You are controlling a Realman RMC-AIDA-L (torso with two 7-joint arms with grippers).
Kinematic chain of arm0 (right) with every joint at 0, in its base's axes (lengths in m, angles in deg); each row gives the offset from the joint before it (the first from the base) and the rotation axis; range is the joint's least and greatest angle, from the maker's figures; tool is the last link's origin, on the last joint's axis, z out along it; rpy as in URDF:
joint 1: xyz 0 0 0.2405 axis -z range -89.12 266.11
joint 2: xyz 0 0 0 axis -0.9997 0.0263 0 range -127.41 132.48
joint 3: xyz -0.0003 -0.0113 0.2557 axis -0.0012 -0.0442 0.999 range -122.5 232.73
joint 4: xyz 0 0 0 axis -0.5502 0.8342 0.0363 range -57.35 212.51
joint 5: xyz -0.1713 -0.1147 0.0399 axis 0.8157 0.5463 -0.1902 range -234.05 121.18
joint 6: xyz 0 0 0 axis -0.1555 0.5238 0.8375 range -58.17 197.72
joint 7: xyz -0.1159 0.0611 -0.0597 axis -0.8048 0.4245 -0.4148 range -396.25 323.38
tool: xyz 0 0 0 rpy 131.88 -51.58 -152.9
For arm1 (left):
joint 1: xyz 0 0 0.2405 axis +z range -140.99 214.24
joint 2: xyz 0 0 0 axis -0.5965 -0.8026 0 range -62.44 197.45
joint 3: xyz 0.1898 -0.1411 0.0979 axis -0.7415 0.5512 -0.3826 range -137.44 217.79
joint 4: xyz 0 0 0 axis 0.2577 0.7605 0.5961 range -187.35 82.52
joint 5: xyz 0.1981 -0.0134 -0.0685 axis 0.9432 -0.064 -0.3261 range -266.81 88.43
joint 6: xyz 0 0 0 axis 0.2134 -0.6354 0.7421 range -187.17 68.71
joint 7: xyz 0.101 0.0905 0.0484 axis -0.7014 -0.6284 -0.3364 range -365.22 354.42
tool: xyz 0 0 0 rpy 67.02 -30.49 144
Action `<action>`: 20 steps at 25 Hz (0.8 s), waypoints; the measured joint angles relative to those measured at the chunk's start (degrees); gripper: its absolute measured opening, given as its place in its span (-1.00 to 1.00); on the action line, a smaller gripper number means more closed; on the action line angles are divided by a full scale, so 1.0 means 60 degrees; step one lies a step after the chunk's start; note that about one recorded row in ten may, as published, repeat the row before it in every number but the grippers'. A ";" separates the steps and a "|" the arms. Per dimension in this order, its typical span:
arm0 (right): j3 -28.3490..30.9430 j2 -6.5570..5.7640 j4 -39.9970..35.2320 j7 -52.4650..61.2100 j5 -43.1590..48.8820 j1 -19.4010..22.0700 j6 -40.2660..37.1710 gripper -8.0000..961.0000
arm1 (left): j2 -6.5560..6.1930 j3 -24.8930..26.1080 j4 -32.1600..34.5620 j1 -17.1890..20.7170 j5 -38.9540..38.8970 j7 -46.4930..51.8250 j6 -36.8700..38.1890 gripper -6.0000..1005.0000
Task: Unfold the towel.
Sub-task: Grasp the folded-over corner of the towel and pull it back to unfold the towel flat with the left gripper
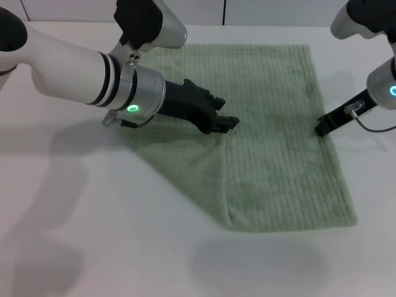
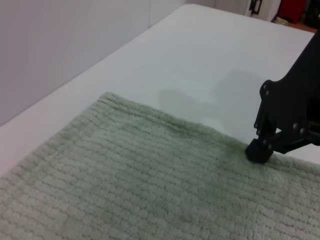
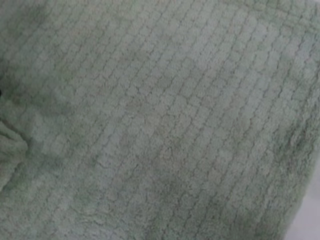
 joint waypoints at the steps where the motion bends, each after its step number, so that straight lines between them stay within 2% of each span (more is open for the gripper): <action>1: -0.0001 0.0000 0.0000 -0.0001 0.0000 0.0000 0.0000 -0.98 | 0.0006 -0.0002 0.0018 -0.0018 0.0014 0.0012 0.0000 -0.04; 9: -0.0035 0.0001 0.0000 0.0000 -0.0002 0.0000 0.0001 -0.98 | 0.0056 -0.0061 0.0047 -0.0043 0.0158 0.0072 0.0068 -0.05; 20: -0.0050 0.0013 0.0000 -0.0001 -0.0002 -0.0006 -0.0001 -0.99 | 0.0103 -0.0765 0.0395 -0.0261 0.0284 0.0457 0.0727 -0.06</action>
